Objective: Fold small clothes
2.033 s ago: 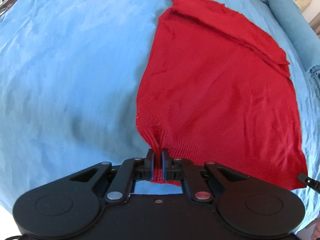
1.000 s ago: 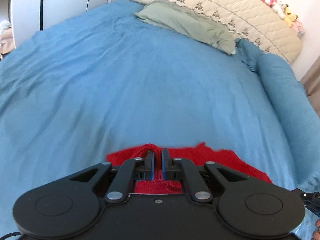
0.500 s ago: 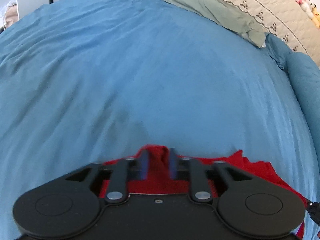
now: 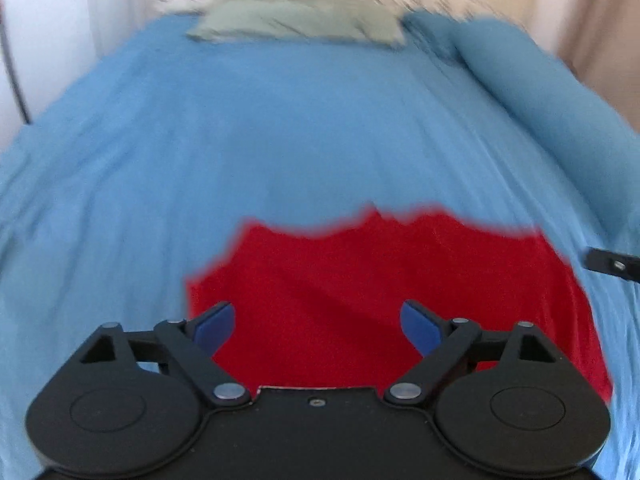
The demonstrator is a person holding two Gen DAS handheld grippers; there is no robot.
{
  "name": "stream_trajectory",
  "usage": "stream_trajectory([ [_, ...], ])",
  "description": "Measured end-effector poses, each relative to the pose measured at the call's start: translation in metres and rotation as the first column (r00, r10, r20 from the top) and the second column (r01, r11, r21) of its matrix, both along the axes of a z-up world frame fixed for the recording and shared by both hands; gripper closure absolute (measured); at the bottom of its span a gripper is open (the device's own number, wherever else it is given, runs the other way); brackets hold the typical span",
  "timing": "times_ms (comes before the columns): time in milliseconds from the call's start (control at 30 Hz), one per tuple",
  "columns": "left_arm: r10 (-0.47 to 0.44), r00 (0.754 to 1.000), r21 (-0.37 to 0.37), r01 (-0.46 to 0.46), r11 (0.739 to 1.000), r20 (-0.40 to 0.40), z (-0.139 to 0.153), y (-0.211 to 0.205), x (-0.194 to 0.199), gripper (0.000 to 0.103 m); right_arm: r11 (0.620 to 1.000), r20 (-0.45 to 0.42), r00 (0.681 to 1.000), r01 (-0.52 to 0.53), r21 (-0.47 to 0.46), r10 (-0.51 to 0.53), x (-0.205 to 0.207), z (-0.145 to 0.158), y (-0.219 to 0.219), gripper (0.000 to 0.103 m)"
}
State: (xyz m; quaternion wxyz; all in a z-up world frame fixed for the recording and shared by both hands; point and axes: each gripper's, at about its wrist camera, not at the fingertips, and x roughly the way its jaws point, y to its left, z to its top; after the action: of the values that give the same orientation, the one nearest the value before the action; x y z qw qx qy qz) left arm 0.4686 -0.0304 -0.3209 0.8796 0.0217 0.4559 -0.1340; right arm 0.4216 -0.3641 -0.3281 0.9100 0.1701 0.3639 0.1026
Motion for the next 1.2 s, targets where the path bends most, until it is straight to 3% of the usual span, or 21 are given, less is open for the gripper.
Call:
stream_trajectory([
  [100, -0.032, 0.998, 0.038, 0.033, 0.999, -0.046, -0.036, -0.008, -0.012, 0.01, 0.996, -0.052, 0.997, -0.057, -0.075, 0.053, -0.007, -0.032, 0.026, 0.0],
  [200, -0.01, 0.997, 0.129, 0.02, 0.991, -0.081, -0.072, -0.004, -0.016, 0.009, 0.984, -0.111, 0.994, -0.024, -0.179, 0.004, -0.011, -0.064, 0.027, 0.0],
  [267, -0.034, 0.998, 0.135, 0.042, 0.99, -0.058, -0.084, 0.002, -0.02, 0.004, 0.979, -0.087, 0.996, -0.005, -0.202, -0.013, -0.015, -0.073, 0.022, 0.0],
  [433, -0.034, 0.997, 0.158, 0.044, 0.987, -0.068, -0.081, 0.004, -0.023, 0.002, 0.947, -0.094, 0.995, 0.002, -0.321, -0.034, -0.009, -0.068, 0.026, 0.002],
  [533, -0.02, 0.997, 0.203, 0.036, 0.978, -0.081, -0.065, -0.001, -0.025, 0.003, 0.955, -0.1, 0.993, 0.036, -0.296, -0.068, -0.006, -0.05, 0.029, 0.001],
  [600, -0.046, 0.998, 0.155, 0.052, 0.987, -0.045, -0.047, 0.001, -0.033, 0.003, 0.959, -0.028, 1.0, 0.0, -0.284, -0.008, -0.015, -0.03, 0.035, 0.0],
  [667, -0.079, 0.997, 0.083, 0.081, 0.993, -0.025, -0.033, -0.007, -0.033, 0.003, 0.955, -0.016, 0.997, -0.083, -0.284, 0.082, 0.0, -0.021, 0.054, 0.0],
  [800, -0.164, 0.985, 0.019, 0.165, 0.986, -0.046, -0.04, -0.042, -0.02, 0.003, 0.942, -0.111, 0.977, -0.206, -0.266, 0.183, 0.05, -0.043, 0.09, 0.002],
  [900, -0.184, 0.976, 0.055, 0.191, 0.98, -0.113, -0.068, -0.056, -0.018, 0.003, 0.903, -0.157, 0.971, -0.226, -0.365, 0.18, 0.08, -0.065, 0.108, 0.007],
  [1033, -0.2, 0.974, 0.093, 0.209, 0.973, -0.103, -0.084, -0.054, -0.028, 0.003, 0.938, -0.153, 0.981, -0.161, -0.308, 0.119, 0.093, -0.078, 0.095, 0.0],
  [1200, -0.181, 0.982, 0.101, 0.186, 0.977, -0.059, -0.054, -0.048, -0.027, 0.003, 0.953, -0.078, 0.993, -0.112, -0.283, 0.094, 0.059, -0.046, 0.078, 0.002],
])
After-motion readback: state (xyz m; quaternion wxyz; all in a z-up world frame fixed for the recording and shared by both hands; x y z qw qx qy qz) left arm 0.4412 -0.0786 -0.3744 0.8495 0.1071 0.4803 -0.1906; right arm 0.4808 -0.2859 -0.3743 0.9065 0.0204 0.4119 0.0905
